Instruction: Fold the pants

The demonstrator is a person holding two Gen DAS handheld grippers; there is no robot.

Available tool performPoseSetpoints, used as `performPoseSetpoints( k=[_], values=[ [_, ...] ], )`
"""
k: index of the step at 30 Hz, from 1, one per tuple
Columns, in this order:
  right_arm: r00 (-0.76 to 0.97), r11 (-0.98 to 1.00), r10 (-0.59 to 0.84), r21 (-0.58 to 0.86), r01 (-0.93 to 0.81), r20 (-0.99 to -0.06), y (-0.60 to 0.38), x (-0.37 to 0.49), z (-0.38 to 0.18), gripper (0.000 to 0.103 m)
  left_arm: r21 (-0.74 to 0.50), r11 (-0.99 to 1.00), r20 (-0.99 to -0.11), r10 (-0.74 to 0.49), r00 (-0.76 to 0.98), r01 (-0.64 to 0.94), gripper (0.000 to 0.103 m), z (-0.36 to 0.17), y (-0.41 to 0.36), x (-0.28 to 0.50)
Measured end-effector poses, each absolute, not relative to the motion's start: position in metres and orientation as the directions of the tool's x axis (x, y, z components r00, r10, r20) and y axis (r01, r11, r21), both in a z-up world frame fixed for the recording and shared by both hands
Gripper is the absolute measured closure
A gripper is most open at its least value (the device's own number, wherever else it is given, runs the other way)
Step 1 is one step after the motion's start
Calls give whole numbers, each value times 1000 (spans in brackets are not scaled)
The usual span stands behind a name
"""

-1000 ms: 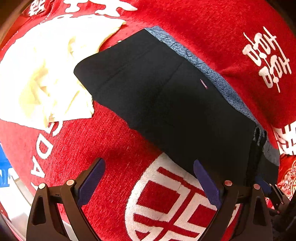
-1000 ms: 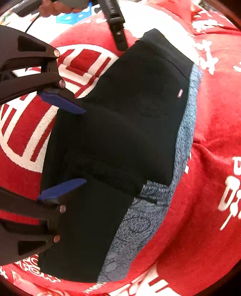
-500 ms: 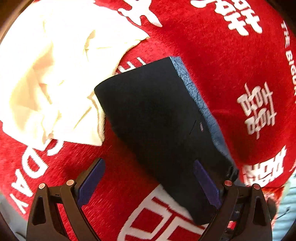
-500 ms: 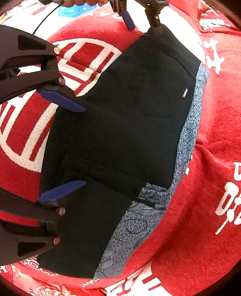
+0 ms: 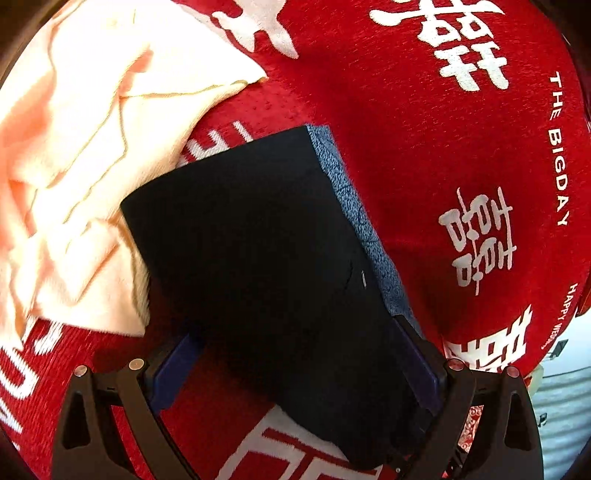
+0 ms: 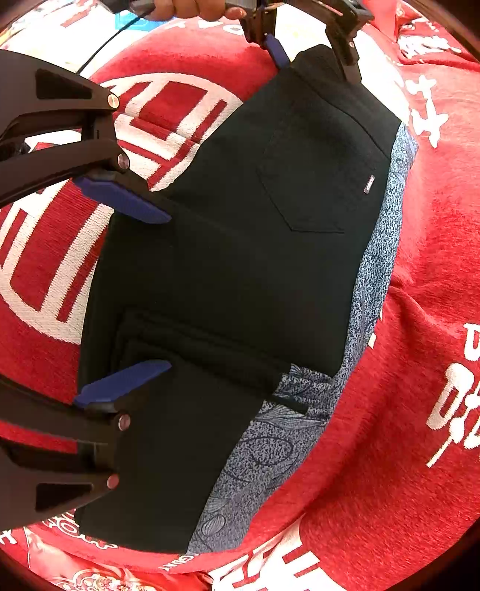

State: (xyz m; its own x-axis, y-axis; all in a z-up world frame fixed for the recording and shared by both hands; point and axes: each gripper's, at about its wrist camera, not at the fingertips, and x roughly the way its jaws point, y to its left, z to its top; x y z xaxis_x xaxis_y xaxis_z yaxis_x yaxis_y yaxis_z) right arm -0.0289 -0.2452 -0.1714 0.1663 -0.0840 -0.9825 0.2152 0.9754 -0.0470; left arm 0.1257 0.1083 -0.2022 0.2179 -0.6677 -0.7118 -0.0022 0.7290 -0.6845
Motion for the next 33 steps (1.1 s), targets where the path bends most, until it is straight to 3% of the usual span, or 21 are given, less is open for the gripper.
performPoseSetpoints(
  k=[5, 10, 18, 19, 20, 21, 23, 26, 31, 33],
  values=[
    [166, 976, -85, -48, 213, -982, -246, -29, -171, 23, -651, 759, -736, -633, 240, 6, 2, -202, 96, 128],
    [170, 976, -85, -47, 213, -982, -245, -31, -171, 23, -683, 730, -703, -661, 264, 8, 2, -194, 86, 134],
    [165, 978, -77, -42, 203, -983, -246, -31, -168, 23, -567, 823, -798, -539, 269, -36, 3, -202, 64, 141],
    [161, 979, -73, -40, 199, -984, -247, -29, -165, 23, -547, 836, -812, -518, 269, -38, 6, -200, 62, 141],
    [169, 980, -67, -33, 198, -983, -249, -27, -158, 24, -520, 853, -827, -491, 274, -40, 16, -198, 61, 141],
    [182, 979, -59, -21, 204, -982, -252, -26, -151, 24, -466, 884, -854, -440, 278, -33, 36, -196, 59, 140],
    [214, 975, -38, 11, 222, -976, -259, -19, -134, 24, -377, 926, -888, -363, 281, 8, 62, -194, 56, 140],
    [244, 967, 17, 78, 244, -970, -273, -1, -112, 24, -284, 951, -894, -310, 325, 124, 68, -183, 48, 131],
    [250, 946, 170, 230, 230, -953, -282, 60, -89, 23, 6, 943, -876, -156, 456, 333, 68, -170, 9, 100],
    [220, 934, 255, 298, 194, -942, -274, 93, -86, 22, 63, 926, -864, -135, 484, 371, 68, -169, 1, 92]
  ],
)
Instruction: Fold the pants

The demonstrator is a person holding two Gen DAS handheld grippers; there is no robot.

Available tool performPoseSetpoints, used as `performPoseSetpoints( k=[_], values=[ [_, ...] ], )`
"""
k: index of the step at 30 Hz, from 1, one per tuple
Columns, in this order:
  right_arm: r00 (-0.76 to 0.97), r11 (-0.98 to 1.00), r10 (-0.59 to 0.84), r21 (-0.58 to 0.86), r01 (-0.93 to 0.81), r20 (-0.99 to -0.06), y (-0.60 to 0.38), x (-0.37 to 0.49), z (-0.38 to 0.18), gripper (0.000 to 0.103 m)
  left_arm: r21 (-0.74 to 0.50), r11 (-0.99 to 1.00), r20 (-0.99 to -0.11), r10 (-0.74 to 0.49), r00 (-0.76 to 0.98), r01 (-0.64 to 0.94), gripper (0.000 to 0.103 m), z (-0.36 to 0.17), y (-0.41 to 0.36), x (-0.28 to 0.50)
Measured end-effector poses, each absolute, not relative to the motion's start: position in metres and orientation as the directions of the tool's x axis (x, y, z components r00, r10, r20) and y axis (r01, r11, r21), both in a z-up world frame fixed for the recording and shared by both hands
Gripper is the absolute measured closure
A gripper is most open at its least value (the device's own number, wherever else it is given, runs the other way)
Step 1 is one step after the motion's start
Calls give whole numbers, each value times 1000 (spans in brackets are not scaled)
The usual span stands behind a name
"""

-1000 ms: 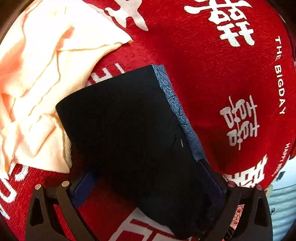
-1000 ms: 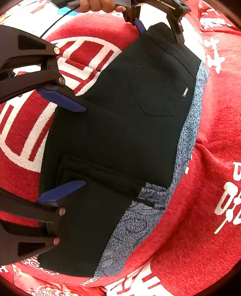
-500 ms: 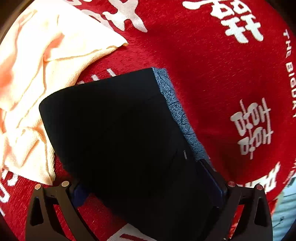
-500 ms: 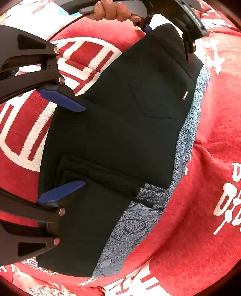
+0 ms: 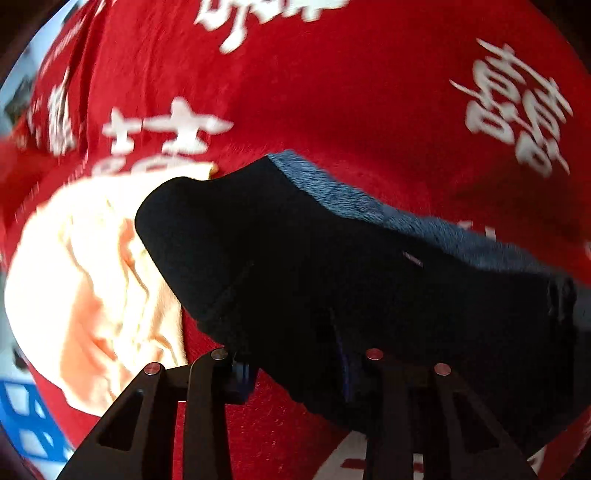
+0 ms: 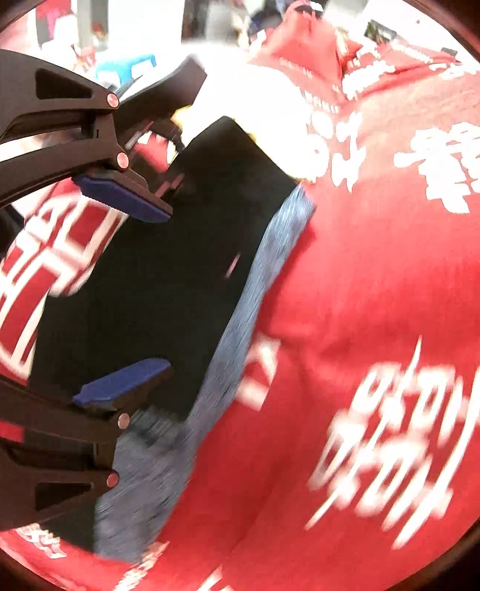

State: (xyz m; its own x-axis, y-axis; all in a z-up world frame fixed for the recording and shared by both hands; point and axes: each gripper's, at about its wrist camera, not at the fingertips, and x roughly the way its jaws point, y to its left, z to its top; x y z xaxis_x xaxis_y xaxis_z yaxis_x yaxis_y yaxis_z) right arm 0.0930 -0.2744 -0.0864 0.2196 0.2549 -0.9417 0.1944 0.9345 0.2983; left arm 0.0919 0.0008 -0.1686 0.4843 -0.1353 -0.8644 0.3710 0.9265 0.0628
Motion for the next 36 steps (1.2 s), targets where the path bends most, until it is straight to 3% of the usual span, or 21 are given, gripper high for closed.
performPoseSetpoints(
  k=[4, 10, 18, 20, 21, 28, 36],
  values=[
    [100, 918, 373, 383, 107, -922, -235, 165, -93, 21, 110, 910, -852, -120, 509, 399, 68, -168, -7, 85],
    [-106, 926, 361, 370, -75, -926, -148, 230, -114, 19, 136, 905, -841, -110, 529, 404, 68, -170, -15, 80],
    [-310, 960, 140, 205, -190, -941, -90, 250, -178, 20, 171, 891, -825, -104, 555, 421, 68, -165, -23, 65],
    [-320, 960, 191, 245, -138, -928, -98, 247, -180, 53, 175, 886, -827, -104, 553, 428, 68, -164, -26, 59],
    [-312, 959, 207, 255, -123, -927, -102, 246, -177, 79, 167, 885, -833, -109, 542, 434, 68, -164, -28, 57],
    [-137, 936, 321, 336, -104, -937, -146, 211, -128, 85, 175, 852, -800, -169, 576, 493, 68, -130, -51, 36],
    [116, 851, 523, 524, -21, -844, -236, 147, -51, 85, 163, 804, -751, -275, 601, 571, 68, -64, -97, -14]
  ],
)
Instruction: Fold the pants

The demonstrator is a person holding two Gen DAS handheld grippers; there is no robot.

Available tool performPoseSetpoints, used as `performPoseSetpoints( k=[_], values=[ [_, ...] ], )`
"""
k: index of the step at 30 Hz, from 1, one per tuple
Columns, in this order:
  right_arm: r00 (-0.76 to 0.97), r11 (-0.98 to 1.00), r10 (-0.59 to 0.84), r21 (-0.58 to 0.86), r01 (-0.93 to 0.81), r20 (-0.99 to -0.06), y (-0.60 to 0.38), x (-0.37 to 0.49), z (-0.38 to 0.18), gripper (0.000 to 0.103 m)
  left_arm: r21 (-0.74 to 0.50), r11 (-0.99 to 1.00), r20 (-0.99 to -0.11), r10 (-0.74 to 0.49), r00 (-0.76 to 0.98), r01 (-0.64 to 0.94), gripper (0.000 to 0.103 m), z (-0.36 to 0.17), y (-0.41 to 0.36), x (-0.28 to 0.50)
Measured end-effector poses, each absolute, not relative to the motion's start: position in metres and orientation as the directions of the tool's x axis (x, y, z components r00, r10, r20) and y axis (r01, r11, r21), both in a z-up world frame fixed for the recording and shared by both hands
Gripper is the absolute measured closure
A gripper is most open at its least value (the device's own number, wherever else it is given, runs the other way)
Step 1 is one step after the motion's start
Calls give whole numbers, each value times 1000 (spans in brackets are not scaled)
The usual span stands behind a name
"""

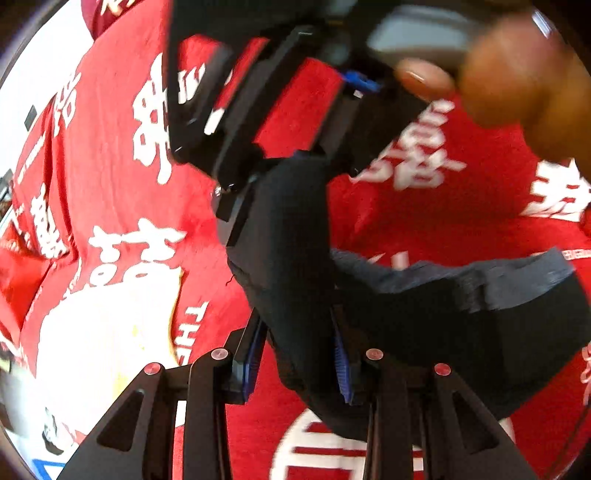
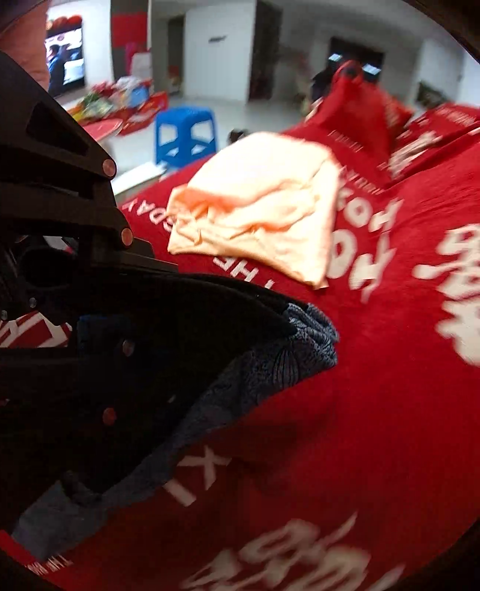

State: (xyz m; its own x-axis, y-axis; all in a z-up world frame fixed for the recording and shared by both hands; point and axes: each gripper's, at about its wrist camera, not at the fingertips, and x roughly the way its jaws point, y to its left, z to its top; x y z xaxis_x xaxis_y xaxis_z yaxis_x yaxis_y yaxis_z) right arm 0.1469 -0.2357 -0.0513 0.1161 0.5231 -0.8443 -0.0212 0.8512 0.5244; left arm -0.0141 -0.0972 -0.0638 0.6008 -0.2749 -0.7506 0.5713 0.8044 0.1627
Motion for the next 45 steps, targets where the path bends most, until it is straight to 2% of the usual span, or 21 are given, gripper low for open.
performPoseSetpoints(
  k=[5, 11, 16, 24, 30, 35, 42, 45],
  values=[
    [265, 790, 584, 612, 30, -767, -304, 90, -23, 85, 145, 752, -735, -353, 579, 643, 68, -25, -134, -56],
    [424, 721, 583, 682, 123, -693, -397, -15, -9, 85, 158, 618, -746, -437, 503, 770, 68, -2, -203, -129],
    [511, 654, 559, 726, 213, -653, -462, -94, -18, 85, 165, 504, -789, -448, 420, 848, 68, -18, -255, -179],
    [558, 519, 528, 764, 385, -640, -522, -172, -92, 85, 222, 372, -851, -377, 365, 901, 68, -78, -307, -221],
    [524, 494, 524, 741, 456, -671, -543, -185, -140, 85, 289, 317, -862, -323, 390, 903, 68, -121, -331, -241],
    [501, 476, 531, 729, 491, -684, -541, -191, -157, 82, 298, 300, -867, -311, 388, 906, 66, -124, -328, -239],
    [432, 592, 447, 621, 514, -783, -522, -180, -143, 82, 216, 316, -901, -301, 313, 924, 37, -110, -307, -225],
    [376, 688, 368, 521, 505, -850, -504, -174, -137, 82, 170, 349, -908, -308, 284, 922, 36, -100, -290, -214]
  ],
)
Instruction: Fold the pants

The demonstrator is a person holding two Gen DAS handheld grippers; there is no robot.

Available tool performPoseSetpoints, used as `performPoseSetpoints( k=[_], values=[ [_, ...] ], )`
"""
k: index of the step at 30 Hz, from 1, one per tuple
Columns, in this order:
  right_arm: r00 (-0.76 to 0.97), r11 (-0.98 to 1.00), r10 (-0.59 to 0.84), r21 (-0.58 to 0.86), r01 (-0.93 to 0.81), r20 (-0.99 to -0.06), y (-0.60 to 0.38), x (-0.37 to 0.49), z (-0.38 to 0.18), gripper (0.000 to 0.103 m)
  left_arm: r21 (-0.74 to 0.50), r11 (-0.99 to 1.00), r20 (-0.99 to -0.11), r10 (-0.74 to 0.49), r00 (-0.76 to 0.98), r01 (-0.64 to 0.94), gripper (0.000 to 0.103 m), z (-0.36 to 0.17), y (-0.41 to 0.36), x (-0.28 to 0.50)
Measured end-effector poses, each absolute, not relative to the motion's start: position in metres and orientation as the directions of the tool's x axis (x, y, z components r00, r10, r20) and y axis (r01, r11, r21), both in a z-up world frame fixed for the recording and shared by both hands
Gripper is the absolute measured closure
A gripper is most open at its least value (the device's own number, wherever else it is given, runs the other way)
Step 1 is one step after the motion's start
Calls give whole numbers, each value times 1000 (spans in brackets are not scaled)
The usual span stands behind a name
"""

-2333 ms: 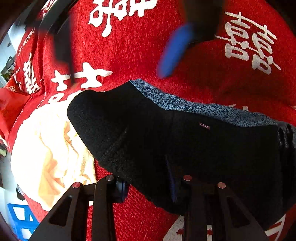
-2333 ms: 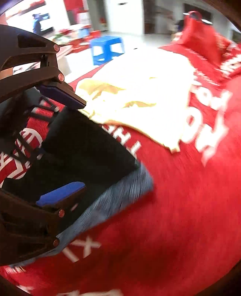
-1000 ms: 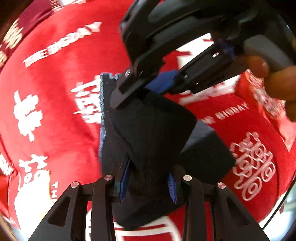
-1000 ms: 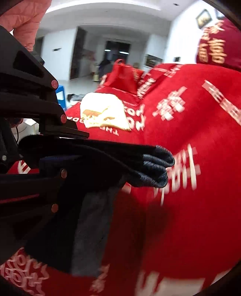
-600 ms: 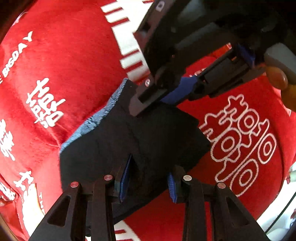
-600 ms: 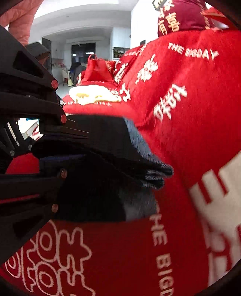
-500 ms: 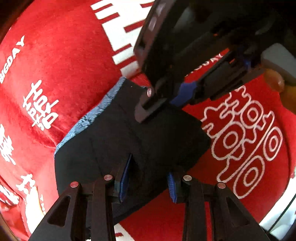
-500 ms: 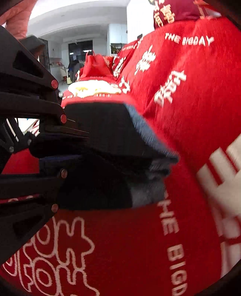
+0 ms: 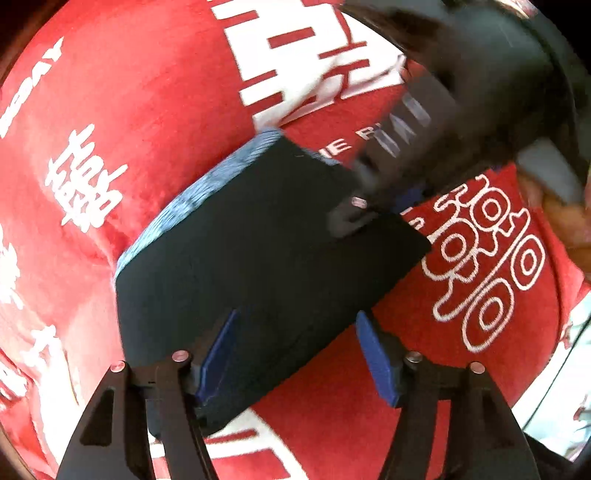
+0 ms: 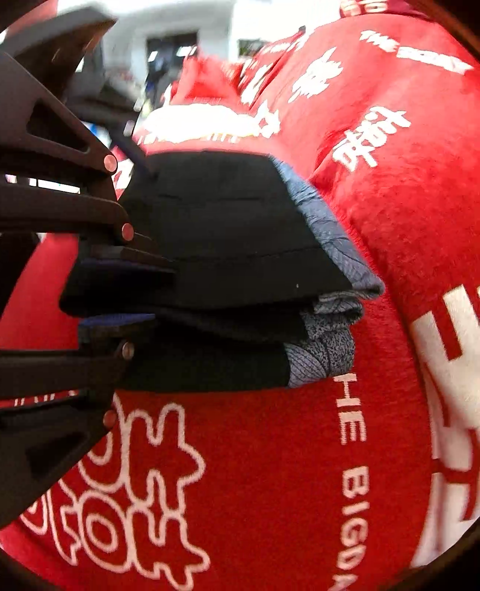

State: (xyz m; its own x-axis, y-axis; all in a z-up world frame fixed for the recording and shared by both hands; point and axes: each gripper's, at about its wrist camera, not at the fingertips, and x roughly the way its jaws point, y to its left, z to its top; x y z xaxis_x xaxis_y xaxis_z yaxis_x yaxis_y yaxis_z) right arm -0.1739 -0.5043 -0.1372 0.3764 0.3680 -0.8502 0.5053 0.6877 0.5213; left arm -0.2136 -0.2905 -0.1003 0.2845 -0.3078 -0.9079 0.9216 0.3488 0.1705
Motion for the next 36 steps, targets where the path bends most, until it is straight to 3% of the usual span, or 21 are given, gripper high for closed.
performPoseSetpoints(
  k=[8, 15, 18, 19, 21, 31, 36],
  values=[
    [294, 804, 134, 277, 526, -946, -471, -173, -122, 72, 32, 627, -949, -225, 220, 778, 36, -99, -244, -132],
    [302, 802, 30, 203, 561, -953, -453, -185, -92, 72, 9, 752, -965, -167, 204, 659, 36, -114, -212, -89],
    [332, 823, 24, 207, 529, -943, -439, -182, -83, 72, -15, 762, -971, -166, 172, 647, 35, -119, -207, -87],
    [324, 833, 25, 199, 516, -946, -436, -181, -84, 72, -15, 764, -972, -164, 171, 645, 25, -120, -207, -86],
    [288, 851, 23, 170, 497, -957, -427, -170, -95, 72, -1, 770, -971, -152, 182, 638, 15, -122, -206, -83],
    [229, 845, -14, 111, 523, -973, -421, -169, -121, 69, -47, 763, -978, -167, 126, 645, 15, -127, -199, -74],
    [212, 836, -9, 109, 538, -977, -420, -169, -120, 60, -59, 764, -978, -173, 117, 642, 15, -127, -197, -72]
  ],
)
